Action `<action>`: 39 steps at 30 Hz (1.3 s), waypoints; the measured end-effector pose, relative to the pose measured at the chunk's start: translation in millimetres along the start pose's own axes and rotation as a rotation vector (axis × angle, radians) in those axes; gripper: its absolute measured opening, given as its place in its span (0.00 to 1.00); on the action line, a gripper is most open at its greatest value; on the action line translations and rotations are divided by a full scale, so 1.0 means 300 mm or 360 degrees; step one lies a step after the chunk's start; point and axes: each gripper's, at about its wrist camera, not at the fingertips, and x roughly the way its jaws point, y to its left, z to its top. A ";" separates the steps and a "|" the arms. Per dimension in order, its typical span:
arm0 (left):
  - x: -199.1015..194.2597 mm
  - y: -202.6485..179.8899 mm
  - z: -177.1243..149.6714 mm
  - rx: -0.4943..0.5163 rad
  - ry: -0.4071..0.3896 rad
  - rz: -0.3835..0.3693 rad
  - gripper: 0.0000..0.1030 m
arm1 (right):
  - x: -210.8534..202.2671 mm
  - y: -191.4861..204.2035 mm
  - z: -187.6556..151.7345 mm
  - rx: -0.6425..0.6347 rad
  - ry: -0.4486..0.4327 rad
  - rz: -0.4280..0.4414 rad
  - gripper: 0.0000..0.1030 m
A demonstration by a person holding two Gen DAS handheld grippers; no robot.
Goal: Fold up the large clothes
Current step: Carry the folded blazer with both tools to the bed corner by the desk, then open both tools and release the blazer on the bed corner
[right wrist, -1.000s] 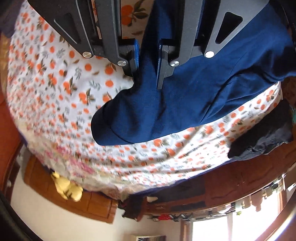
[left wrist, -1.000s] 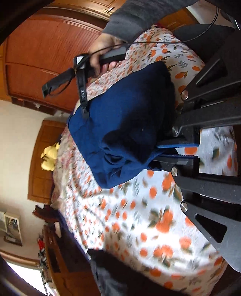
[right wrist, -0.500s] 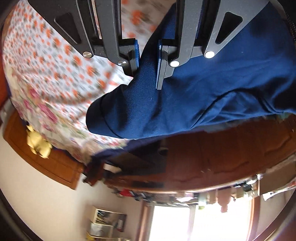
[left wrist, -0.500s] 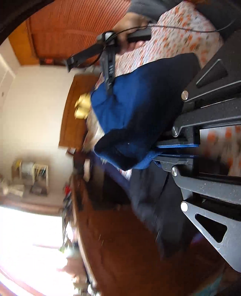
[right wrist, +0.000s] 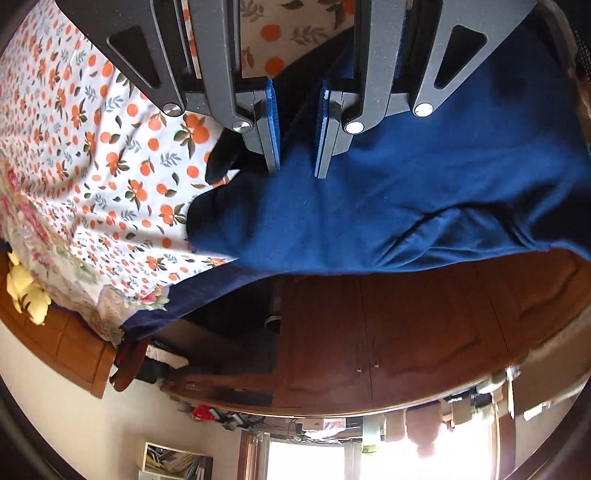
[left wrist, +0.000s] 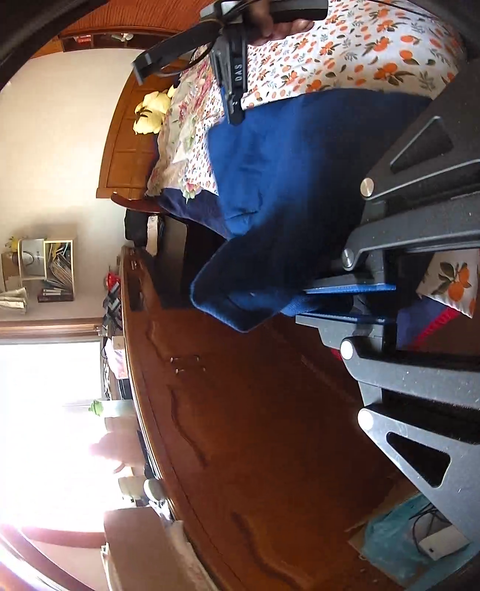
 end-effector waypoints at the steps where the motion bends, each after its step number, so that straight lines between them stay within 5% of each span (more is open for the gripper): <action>1: -0.009 0.004 -0.001 -0.0002 -0.0010 0.0011 0.16 | 0.004 -0.008 -0.007 0.0001 -0.0008 0.0005 0.19; 6: -0.101 0.034 0.008 -0.0053 -0.0099 -0.0015 0.47 | -0.063 -0.002 -0.075 0.0002 -0.0080 0.0080 0.34; 9: -0.170 0.012 0.046 -0.0031 -0.0197 0.0011 0.83 | -0.134 0.034 -0.120 -0.0014 -0.0136 0.0085 0.38; 13: -0.277 -0.044 0.115 -0.0004 -0.0333 -0.0027 1.00 | -0.202 0.008 -0.159 -0.0002 -0.0195 0.0110 0.40; 21: -0.386 -0.230 0.226 0.0110 -0.0379 -0.0054 1.00 | -0.416 -0.071 -0.256 0.0014 -0.0347 0.0129 0.48; 28: -0.416 -0.433 0.214 0.0210 -0.0341 -0.0096 1.00 | -0.563 -0.134 -0.387 0.0051 -0.0431 0.0129 0.59; 39: -0.470 -0.844 0.087 0.0323 -0.0262 -0.0431 1.00 | -0.732 -0.278 -0.672 0.0156 -0.0438 -0.0039 0.72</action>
